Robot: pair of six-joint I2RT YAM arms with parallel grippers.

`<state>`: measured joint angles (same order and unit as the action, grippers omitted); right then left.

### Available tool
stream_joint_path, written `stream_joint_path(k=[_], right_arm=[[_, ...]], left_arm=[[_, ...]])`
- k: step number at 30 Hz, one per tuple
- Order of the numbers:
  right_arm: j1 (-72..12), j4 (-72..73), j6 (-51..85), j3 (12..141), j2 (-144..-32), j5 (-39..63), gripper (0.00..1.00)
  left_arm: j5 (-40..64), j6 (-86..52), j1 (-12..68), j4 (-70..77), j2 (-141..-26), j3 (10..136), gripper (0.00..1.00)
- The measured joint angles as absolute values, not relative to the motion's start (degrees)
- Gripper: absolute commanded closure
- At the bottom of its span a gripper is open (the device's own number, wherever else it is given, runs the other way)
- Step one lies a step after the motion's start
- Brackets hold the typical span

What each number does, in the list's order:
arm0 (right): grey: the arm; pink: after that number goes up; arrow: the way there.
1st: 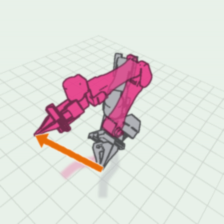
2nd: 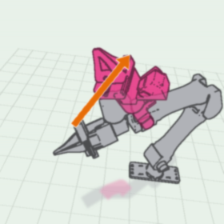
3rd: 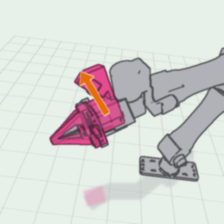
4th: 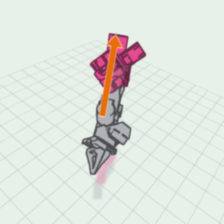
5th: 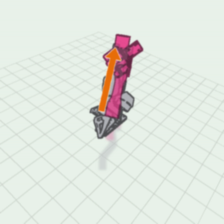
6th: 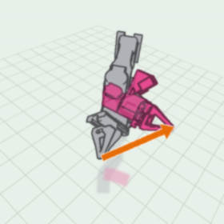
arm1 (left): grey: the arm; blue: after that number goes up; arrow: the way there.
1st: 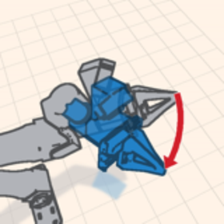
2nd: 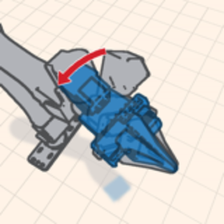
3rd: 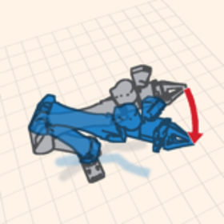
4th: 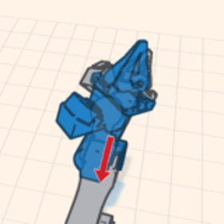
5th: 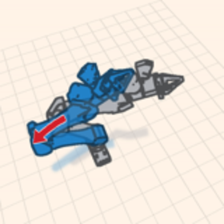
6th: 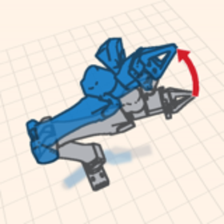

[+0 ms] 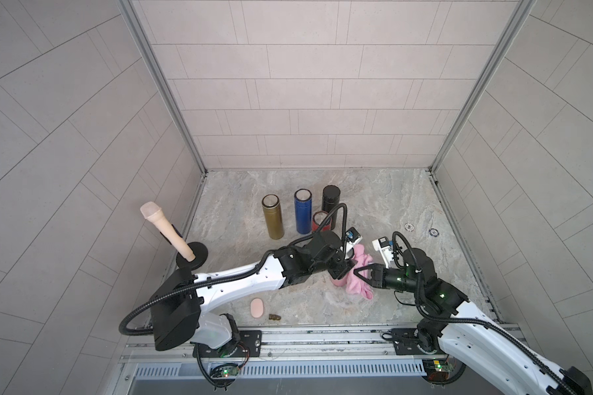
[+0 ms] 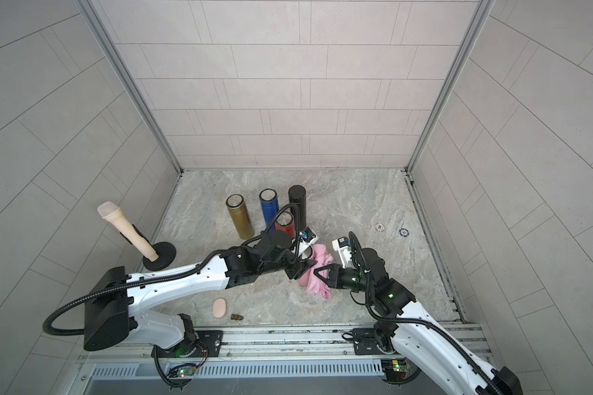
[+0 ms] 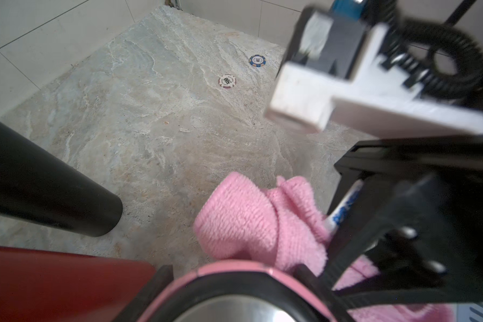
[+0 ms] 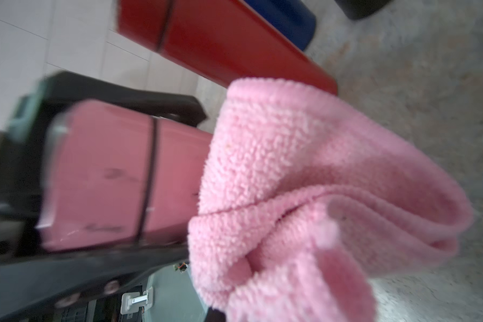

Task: Wipe the surface of the thermos
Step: Wipe the dirt from the surface of the thermos.

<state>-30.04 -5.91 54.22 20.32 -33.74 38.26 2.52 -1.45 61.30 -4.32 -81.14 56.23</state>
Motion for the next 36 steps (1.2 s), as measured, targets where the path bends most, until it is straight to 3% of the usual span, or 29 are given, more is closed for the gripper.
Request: stream_joint_path(k=[3, 7, 9, 10, 11, 14, 16, 22, 27, 36], right_arm=[[-29.8, -8.8, 54.5, 21.9, -30.7, 38.3, 1.0], [-29.2, -14.1, 54.2, 25.5, -29.0, 38.1, 1.0], [-28.9, -15.2, 53.8, 27.8, -29.0, 38.1, 1.0], [-28.9, -15.8, 53.4, 29.4, -29.2, 38.1, 1.0], [-28.9, -16.1, 52.9, 30.9, -29.6, 38.1, 1.0], [-28.9, -18.8, 50.8, 35.4, -31.0, 37.2, 1.0], [-28.8, -19.9, 49.5, 37.4, -32.1, 36.6, 1.0], [-28.7, -24.0, 46.3, 39.3, -33.4, 33.7, 1.0], [-27.5, -26.0, 44.7, 40.8, -33.5, 31.6, 1.0], [-25.8, -26.2, 43.7, 42.6, -34.3, 31.8, 1.0]], left_arm=[[1.9, -1.9, 61.3, -3.3, -80.4, 56.2, 0.64], [1.7, -2.1, 61.3, -2.5, -79.6, 55.9, 0.6], [1.5, -2.1, 61.3, -2.5, -79.5, 55.6, 0.67], [1.4, -2.1, 61.3, -2.8, -79.5, 55.4, 0.79], [1.2, -2.1, 61.3, -3.3, -79.5, 55.1, 0.85], [0.7, -2.0, 61.3, -4.3, -79.5, 54.7, 0.84], [0.3, -1.9, 61.3, -4.5, -79.3, 54.7, 0.75], [-0.6, -1.7, 61.3, -5.2, -79.1, 54.7, 0.25], [-1.0, -1.6, 61.3, -5.2, -79.0, 54.7, 0.17], [-0.5, -1.7, 61.3, -4.2, -79.0, 54.5, 0.19]])
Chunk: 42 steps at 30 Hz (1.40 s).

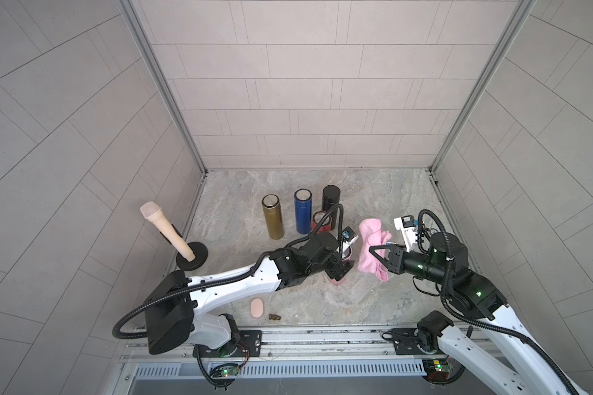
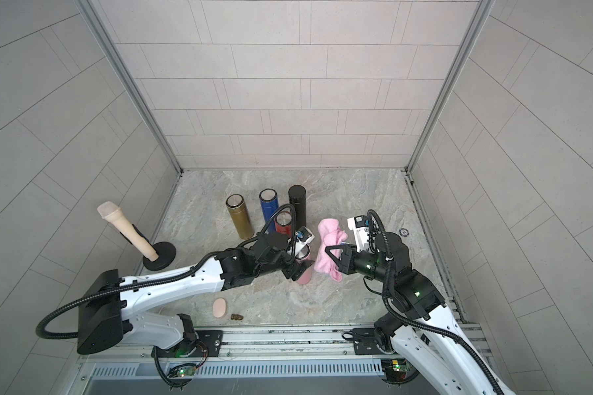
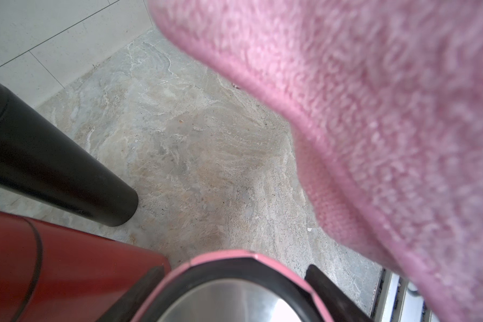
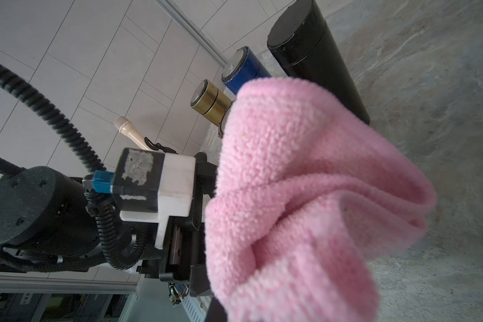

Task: Wipe the surface of the thermos
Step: Wipe the dirt from the surface of the thermos.

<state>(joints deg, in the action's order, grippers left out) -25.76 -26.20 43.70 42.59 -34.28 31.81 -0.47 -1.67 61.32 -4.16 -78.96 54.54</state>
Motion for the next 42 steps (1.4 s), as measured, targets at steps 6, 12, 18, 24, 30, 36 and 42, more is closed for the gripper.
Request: stream_joint_path(k=[6, 12, 18, 24, 30, 36, 42], right_arm=[[-25.4, -24.5, 44.5, 42.7, -34.5, 34.9, 1.0], [-25.3, -16.9, 49.7, 40.7, -34.7, 39.2, 1.0], [-25.3, -10.2, 54.8, 37.0, -38.9, 42.1, 1.0], [-25.2, -5.6, 57.1, 35.5, -43.0, 43.5, 1.0], [-24.8, -6.4, 57.0, 38.9, -45.0, 43.6, 1.0], [-24.6, -6.9, 56.8, 40.1, -46.2, 43.7, 1.0], [-24.5, -10.3, 54.5, 40.4, -46.3, 43.7, 1.0]], left_arm=[[0.3, -2.1, 61.3, -2.6, -78.9, 53.8, 0.49], [1.2, -2.4, 61.3, -1.3, -79.0, 53.3, 0.89], [2.1, -2.8, 61.3, 0.0, -79.3, 53.0, 1.0], [2.3, -3.1, 61.2, 0.6, -79.4, 52.8, 0.31], [2.8, -3.9, 61.2, 2.6, -80.3, 52.7, 0.27], [3.5, -4.8, 61.2, 4.8, -81.2, 52.7, 0.48], [4.2, -4.8, 61.2, 5.7, -81.2, 52.2, 1.0]])
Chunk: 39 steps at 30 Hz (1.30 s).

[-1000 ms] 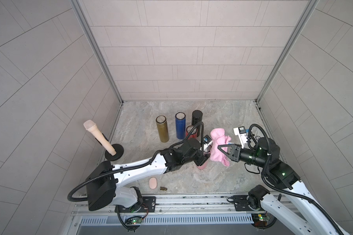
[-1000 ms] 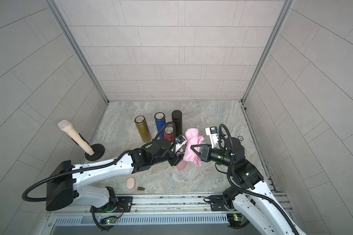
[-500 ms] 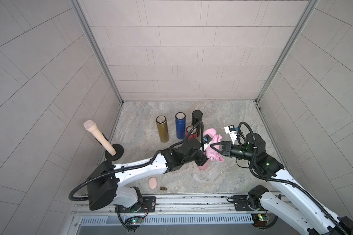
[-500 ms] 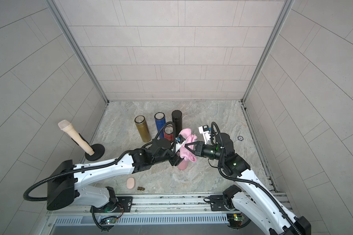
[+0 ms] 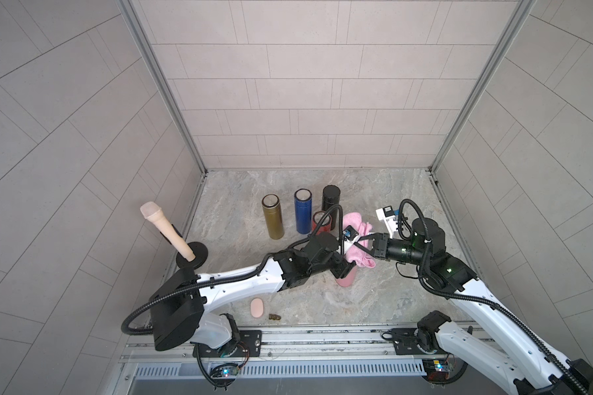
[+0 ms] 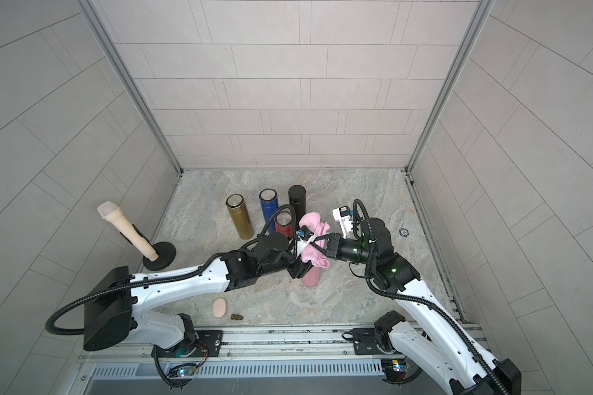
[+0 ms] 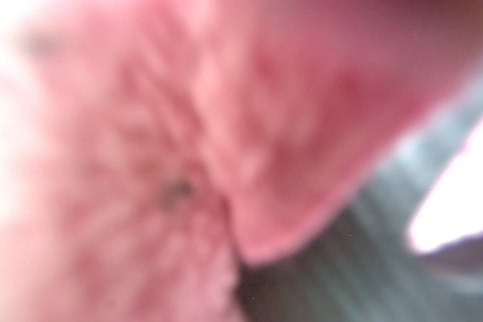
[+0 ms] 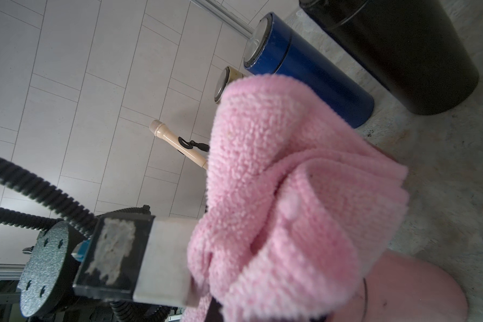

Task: Wipe the surface of the thermos
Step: Wipe the dirt from the surface of the thermos.

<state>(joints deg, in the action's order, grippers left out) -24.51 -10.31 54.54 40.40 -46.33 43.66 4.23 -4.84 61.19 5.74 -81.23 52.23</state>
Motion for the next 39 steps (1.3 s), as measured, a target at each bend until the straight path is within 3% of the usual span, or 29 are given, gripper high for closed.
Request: stream_joint_path(k=[8, 19, 23, 34, 39], right_arm=[[-24.5, -19.5, 47.8, 44.7, -48.2, 36.9, 1.0], [-26.3, -19.5, 45.9, 54.7, -61.9, 35.9, 1.0], [-26.6, -20.0, 44.9, 52.1, -57.9, 35.7, 1.0], [-26.7, -27.6, 46.5, 41.8, -34.1, 35.5, 1.0], [-26.7, -27.3, 46.3, 43.3, -38.8, 34.6, 1.0]], left_arm=[[4.8, -4.5, 61.1, 5.9, -81.3, 52.2, 1.0], [5.7, -5.6, 61.3, 7.2, -82.0, 52.2, 1.0], [5.5, -5.7, 61.6, 7.7, -82.2, 52.2, 1.0], [5.3, -5.7, 62.1, 8.4, -82.6, 52.2, 1.0], [5.9, -5.8, 62.1, 8.5, -82.8, 52.3, 1.0]])
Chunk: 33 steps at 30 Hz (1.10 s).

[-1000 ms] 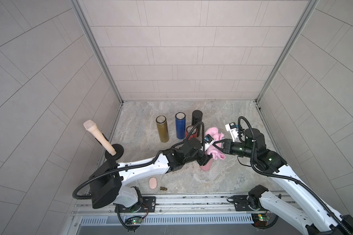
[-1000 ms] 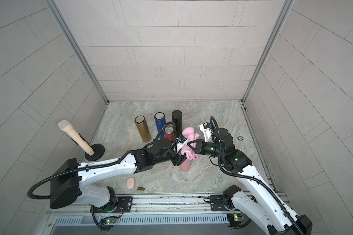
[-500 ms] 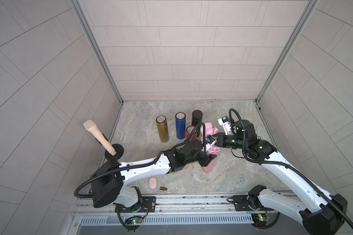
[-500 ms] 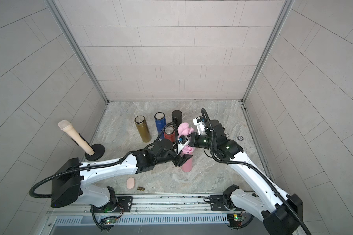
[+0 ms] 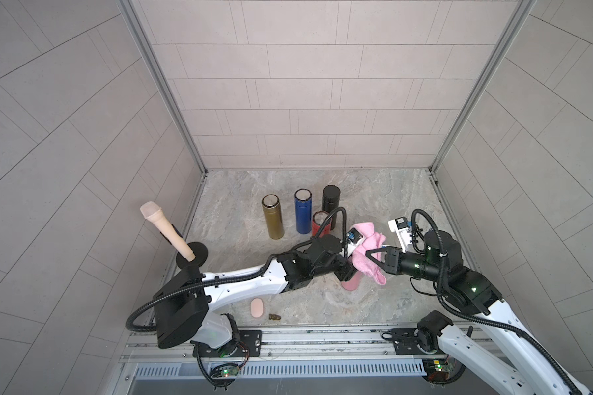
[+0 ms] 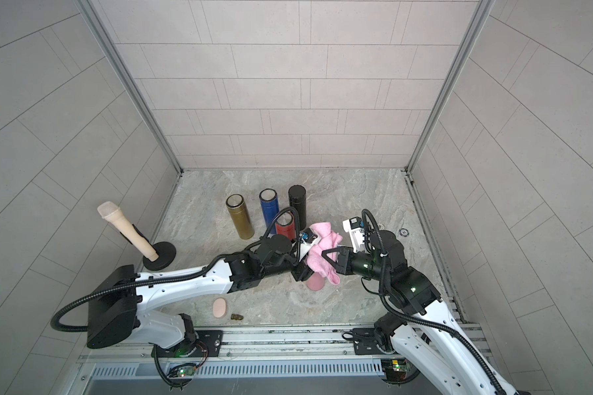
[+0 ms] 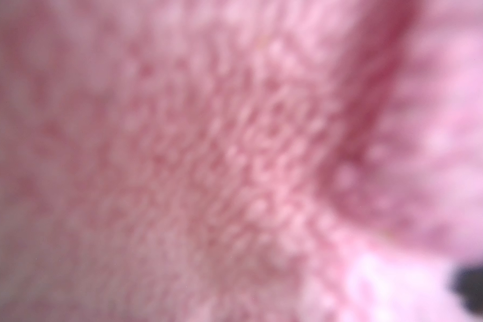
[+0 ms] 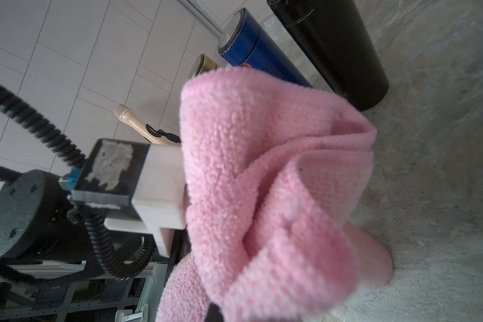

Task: Wipe the surface of the thermos
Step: Wipe the dirt from the surface of the thermos.

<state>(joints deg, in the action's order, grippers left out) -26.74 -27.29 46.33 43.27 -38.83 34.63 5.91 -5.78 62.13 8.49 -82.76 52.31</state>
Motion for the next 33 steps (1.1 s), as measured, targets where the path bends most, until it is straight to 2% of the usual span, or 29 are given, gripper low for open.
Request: stream_joint_path(k=[8, 16, 21, 27, 33], right_arm=[[-26.7, -26.3, 42.1, 52.3, -51.4, 29.5, 1.0], [-27.0, -21.4, 42.5, 53.5, -59.4, 31.4, 1.0], [-27.1, -20.2, 42.4, 50.1, -55.0, 33.4, 1.0], [-27.4, -28.3, 41.8, 47.5, -43.3, 34.4, 1.0], [-27.1, -37.1, 41.8, 46.4, -31.4, 27.6, 1.0]], left_arm=[[6.5, -6.0, 61.9, 8.3, -83.2, 52.9, 1.0], [6.3, -6.0, 62.1, 8.3, -83.9, 53.5, 1.0], [5.6, -5.5, 62.4, 8.3, -83.9, 53.5, 1.0], [4.9, -5.3, 62.8, 8.3, -83.9, 53.5, 1.0], [4.3, -6.2, 62.8, 8.4, -83.9, 53.5, 1.0]])
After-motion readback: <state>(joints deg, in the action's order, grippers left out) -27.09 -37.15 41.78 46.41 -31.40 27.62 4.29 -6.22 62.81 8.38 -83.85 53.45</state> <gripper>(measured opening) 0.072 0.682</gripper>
